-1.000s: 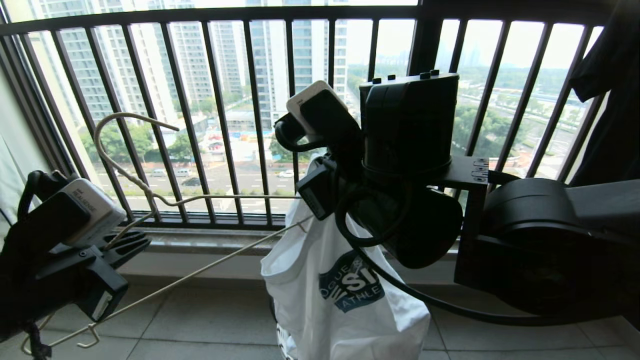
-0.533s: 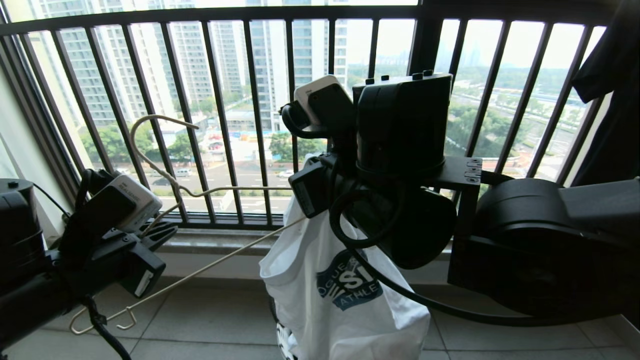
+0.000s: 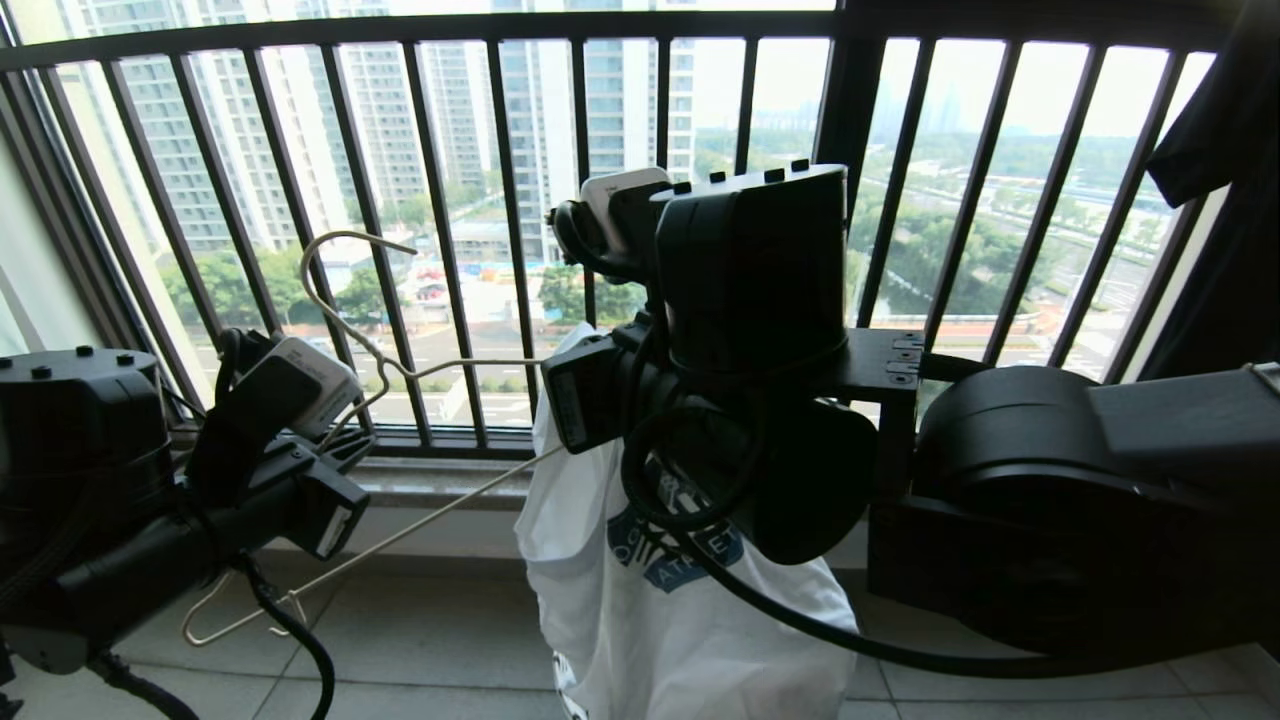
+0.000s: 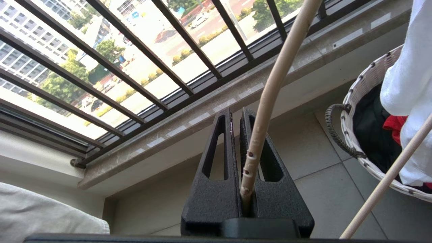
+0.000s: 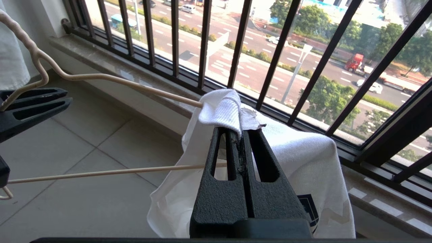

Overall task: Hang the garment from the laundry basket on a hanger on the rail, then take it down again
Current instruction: Hang the clothes on the clothes rack

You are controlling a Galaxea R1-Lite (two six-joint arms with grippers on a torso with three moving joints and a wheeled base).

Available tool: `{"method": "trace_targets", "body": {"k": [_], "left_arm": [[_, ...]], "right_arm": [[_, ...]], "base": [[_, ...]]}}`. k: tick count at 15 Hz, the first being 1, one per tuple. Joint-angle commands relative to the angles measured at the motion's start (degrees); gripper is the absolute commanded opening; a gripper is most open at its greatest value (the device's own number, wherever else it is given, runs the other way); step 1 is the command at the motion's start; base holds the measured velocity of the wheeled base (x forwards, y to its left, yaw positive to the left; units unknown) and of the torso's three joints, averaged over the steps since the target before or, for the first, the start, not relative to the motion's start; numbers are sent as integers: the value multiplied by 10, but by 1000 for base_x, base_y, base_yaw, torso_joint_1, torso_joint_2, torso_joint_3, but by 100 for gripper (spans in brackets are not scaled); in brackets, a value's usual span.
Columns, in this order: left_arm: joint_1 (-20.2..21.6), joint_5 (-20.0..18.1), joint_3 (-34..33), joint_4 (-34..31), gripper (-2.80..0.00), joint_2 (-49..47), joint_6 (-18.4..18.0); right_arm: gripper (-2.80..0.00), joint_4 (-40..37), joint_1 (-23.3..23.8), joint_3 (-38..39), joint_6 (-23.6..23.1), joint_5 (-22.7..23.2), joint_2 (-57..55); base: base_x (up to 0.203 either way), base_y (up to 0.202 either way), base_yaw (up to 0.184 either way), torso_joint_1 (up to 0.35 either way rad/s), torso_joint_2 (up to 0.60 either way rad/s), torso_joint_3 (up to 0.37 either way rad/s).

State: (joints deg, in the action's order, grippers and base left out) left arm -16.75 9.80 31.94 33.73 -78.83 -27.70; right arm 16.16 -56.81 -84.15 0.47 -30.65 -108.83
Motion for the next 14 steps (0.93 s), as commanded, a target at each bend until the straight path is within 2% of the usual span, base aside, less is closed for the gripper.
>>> {"method": "trace_targets", "body": {"k": [1,6,8,14], "left_arm": [[2,44,3,12,-280,-28,-3],[1,42,-11,12,-280,-12,-20],[1,41,-21,9,-280,6,-37],[1,45,-22,12,-280,38,-59]], "right_arm": [[-280,-68,-2,-20,42,16,5],[-280,-180,18,-118,112,27,3],[-280,-218,32,-149,131,32,2],[-280,-241,59,-161,136,34,5]], "base": [[0,0,0,0,0,0],[0,0,0,0,0,0],[0,0,0,0,0,0],[0,0,0,0,0,0]]}}
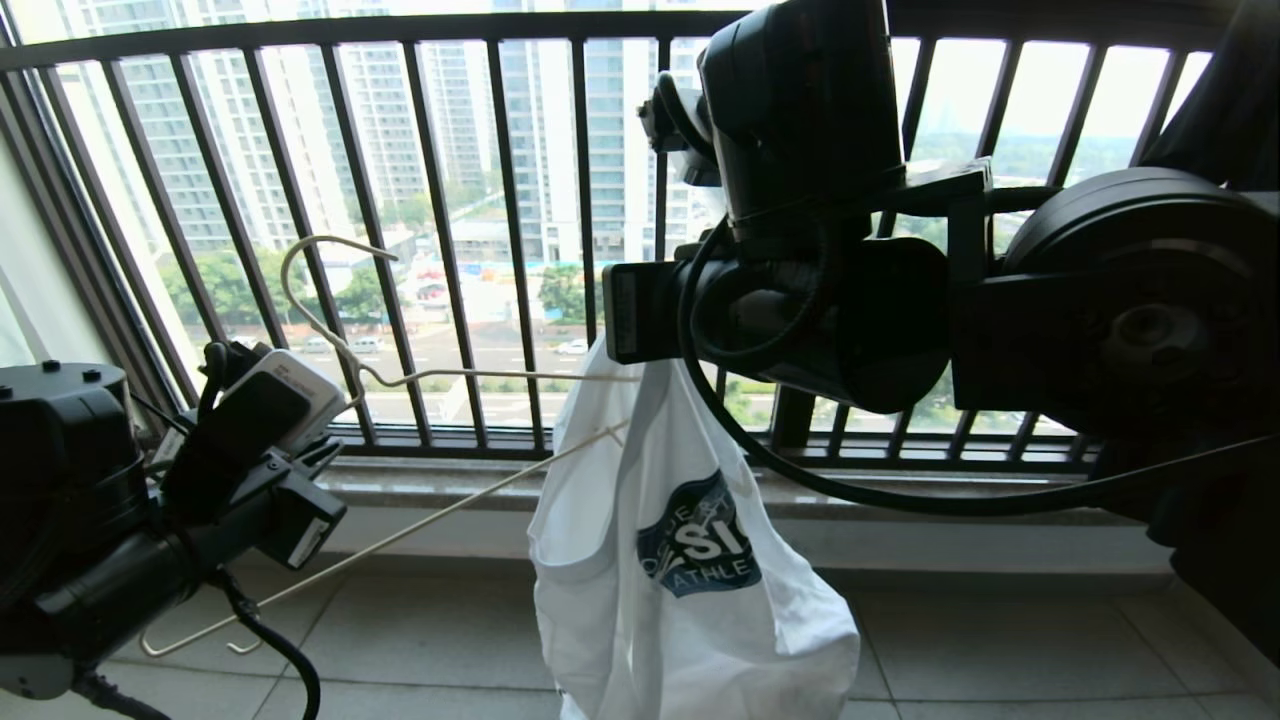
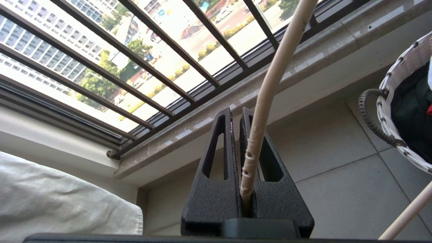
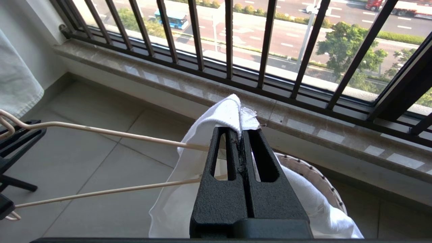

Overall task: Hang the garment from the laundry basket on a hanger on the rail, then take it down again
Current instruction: Hang the clothes on the clothes rack

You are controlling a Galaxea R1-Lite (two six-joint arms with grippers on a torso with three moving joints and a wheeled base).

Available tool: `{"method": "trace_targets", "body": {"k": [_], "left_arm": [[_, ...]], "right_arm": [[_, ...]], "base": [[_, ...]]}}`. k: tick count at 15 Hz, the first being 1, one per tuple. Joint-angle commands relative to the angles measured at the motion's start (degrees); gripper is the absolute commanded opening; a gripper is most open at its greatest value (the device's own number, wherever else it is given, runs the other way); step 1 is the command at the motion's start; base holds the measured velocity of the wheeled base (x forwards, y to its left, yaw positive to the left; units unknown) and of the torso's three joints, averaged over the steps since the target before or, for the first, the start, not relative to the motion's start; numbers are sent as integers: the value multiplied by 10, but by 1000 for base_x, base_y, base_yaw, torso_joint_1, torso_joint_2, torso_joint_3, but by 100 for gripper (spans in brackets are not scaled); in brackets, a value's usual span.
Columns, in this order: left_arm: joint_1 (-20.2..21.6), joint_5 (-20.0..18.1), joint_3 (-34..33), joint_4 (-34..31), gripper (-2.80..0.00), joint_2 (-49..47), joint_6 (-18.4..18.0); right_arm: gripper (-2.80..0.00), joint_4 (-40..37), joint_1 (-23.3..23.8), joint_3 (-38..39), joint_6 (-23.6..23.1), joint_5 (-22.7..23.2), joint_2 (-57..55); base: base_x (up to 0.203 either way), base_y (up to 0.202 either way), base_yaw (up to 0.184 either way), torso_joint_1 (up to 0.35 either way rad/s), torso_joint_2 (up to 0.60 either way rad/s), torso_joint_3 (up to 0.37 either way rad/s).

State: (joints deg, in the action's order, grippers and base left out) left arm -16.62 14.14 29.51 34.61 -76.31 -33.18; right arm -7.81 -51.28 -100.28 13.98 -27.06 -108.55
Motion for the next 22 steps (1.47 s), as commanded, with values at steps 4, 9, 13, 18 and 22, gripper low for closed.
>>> {"method": "trace_targets", "body": {"k": [4,9,13,18,22], "left_arm": [[-14,-5,3,2,-280,34,0],[-78,-2,1,3,-280,0,36],[-83,55,18,41,-280,-64,54],[-132,166,22,196,-280,-168,63],[-161,230,20,209,-280,-174,55]], "right_arm": [[-280,-2,3,1,9,2,-4],[-280,0,3,-32,19,3,-26],[-280,-4,3,-45,72,-1,-36],[-280,-12,14,-56,98,-12,-41],[-280,-12,42,-74,98,-28,-46]], "base": [[0,0,0,0,0,0],[0,0,0,0,0,0],[0,0,0,0,0,0],[0,0,0,0,0,0],[0,0,0,0,0,0]]}}
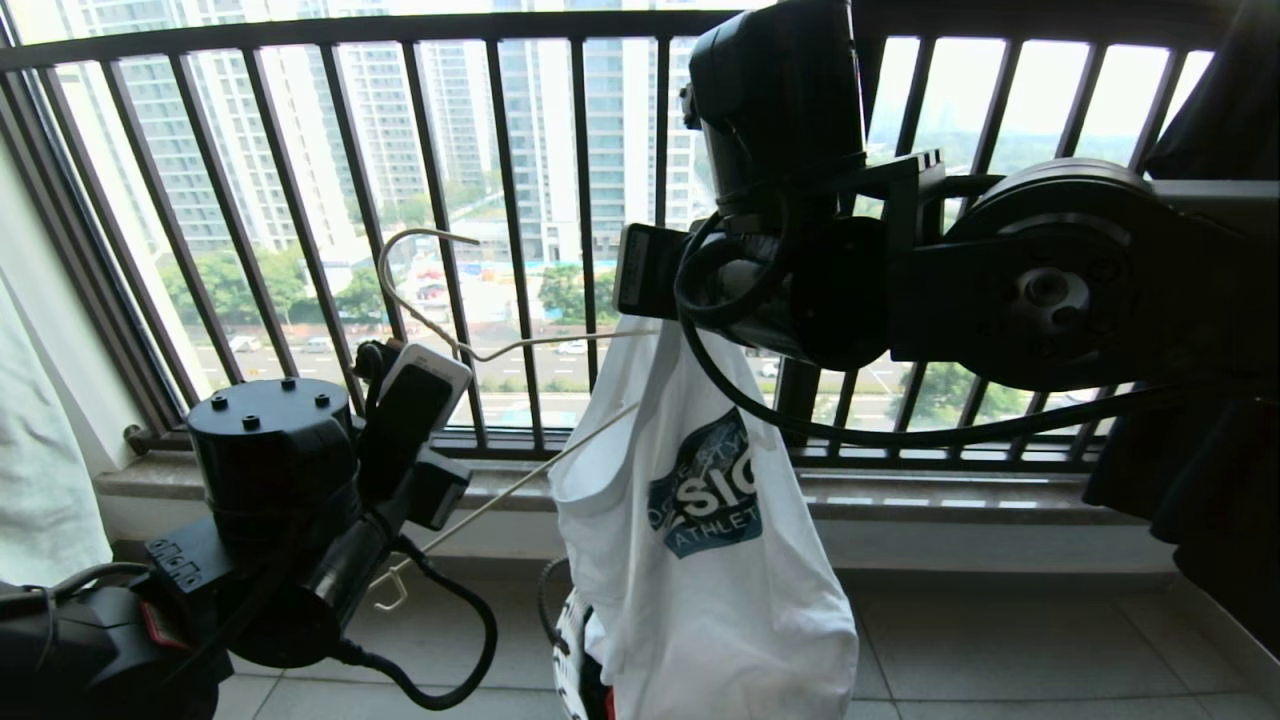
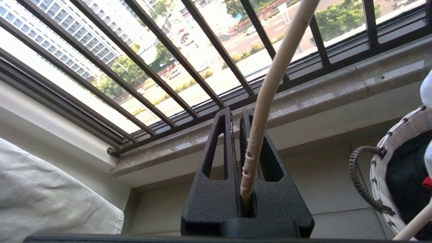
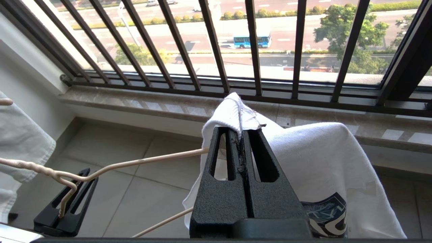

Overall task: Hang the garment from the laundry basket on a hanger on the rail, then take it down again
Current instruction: Hang the clothes on the clothes rack

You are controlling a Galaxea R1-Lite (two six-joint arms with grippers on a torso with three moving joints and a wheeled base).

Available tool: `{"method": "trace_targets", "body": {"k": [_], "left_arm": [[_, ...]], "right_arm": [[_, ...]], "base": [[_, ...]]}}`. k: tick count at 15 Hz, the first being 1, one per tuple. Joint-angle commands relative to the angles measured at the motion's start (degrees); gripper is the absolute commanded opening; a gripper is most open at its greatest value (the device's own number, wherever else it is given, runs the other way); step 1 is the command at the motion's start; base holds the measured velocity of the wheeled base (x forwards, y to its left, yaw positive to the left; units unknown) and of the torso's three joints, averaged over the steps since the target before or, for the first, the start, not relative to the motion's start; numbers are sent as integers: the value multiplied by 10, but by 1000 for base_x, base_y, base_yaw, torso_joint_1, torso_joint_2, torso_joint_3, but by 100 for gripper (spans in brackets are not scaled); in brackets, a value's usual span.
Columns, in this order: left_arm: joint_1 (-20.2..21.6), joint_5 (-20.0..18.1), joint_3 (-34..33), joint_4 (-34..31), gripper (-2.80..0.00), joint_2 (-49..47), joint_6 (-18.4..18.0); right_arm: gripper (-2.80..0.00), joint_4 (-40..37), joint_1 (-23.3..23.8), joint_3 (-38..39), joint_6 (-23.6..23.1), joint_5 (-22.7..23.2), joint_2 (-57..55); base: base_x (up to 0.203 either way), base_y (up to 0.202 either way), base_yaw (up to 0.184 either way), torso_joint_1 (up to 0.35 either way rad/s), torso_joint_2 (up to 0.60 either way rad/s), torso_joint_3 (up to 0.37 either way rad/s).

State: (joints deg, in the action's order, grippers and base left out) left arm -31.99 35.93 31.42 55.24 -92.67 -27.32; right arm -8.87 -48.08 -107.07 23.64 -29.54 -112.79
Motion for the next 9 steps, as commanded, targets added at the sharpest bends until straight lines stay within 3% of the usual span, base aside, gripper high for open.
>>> {"method": "trace_targets", "body": {"k": [1,9], "left_arm": [[-7,19,0,3,-280,-8,-8],[-7,48,26,4,-280,-13,-8]], "right_arm": [[-280,-1,16,-6,2,-6,-4],[-280,-4,29,-10,0,-8,-6]], "base": [[0,0,0,0,0,0],[0,0,0,0,0,0]]}}
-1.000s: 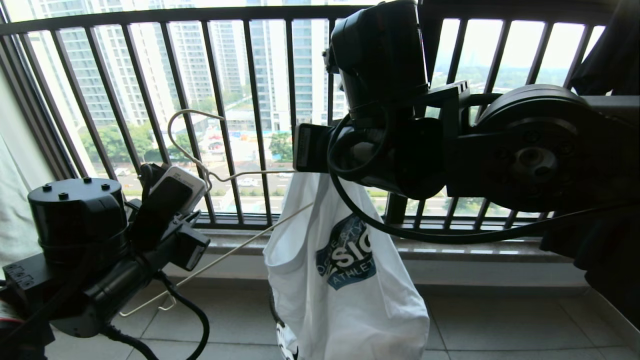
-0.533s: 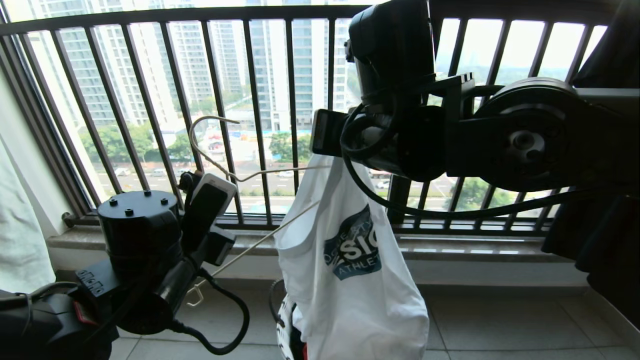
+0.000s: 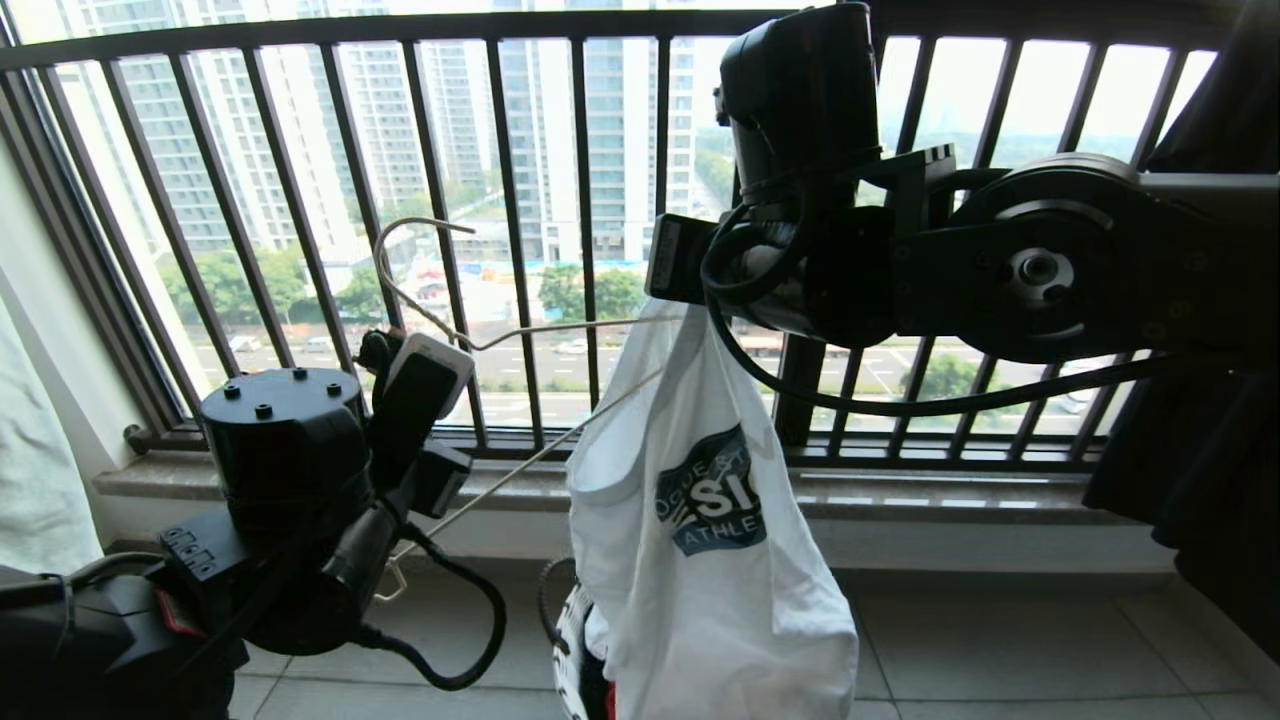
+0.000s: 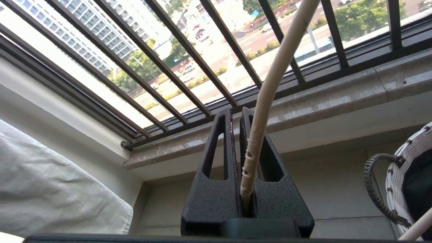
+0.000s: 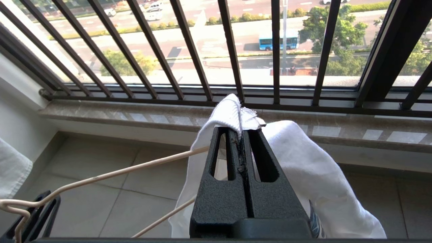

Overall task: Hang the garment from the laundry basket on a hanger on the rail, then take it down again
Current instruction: Hang the clothes on the clothes rack

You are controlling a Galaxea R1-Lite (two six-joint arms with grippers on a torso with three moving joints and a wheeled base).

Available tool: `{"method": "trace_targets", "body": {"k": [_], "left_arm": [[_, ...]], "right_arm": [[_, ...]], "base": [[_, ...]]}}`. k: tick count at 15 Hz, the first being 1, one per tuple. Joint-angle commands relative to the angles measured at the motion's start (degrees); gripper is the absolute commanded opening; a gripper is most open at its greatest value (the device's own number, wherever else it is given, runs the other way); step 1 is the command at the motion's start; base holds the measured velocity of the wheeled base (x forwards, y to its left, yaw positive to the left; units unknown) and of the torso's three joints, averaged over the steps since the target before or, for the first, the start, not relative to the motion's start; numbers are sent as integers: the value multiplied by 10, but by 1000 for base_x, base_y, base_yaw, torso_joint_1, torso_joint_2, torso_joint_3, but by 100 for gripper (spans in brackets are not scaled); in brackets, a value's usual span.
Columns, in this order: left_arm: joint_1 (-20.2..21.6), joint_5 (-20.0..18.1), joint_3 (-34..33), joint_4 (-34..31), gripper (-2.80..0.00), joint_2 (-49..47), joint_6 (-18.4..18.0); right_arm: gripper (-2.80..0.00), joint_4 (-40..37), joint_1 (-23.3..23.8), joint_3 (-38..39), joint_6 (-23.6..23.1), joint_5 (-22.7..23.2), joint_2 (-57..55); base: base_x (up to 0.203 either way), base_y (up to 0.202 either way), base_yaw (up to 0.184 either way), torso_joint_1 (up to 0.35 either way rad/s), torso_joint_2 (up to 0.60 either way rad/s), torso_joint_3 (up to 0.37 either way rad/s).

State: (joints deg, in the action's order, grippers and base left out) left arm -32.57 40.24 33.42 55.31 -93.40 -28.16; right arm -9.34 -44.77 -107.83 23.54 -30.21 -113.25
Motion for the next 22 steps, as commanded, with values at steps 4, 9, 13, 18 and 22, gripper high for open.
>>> {"method": "trace_targets", "body": {"k": [4,9,13,18,22], "left_arm": [[-3,5,27,2,-280,-16,32],[-3,5,30,3,-280,-43,46],[1,8,32,2,-280,-49,45],[8,7,33,3,-280,-49,45],[7,0,31,3,-280,-45,48]], "right_arm": [[-280,0,-34,-5,1,-1,-12],[-280,1,-75,-8,2,-2,-20],[-280,-16,-100,-2,19,-4,-20],[-280,-74,-131,-1,64,3,-18],[-280,-75,-143,-38,52,15,-19]], "base": [[0,0,0,0,0,0],[0,0,0,0,0,0],[0,0,0,0,0,0],[0,0,0,0,0,0],[0,0,0,0,0,0]]}}
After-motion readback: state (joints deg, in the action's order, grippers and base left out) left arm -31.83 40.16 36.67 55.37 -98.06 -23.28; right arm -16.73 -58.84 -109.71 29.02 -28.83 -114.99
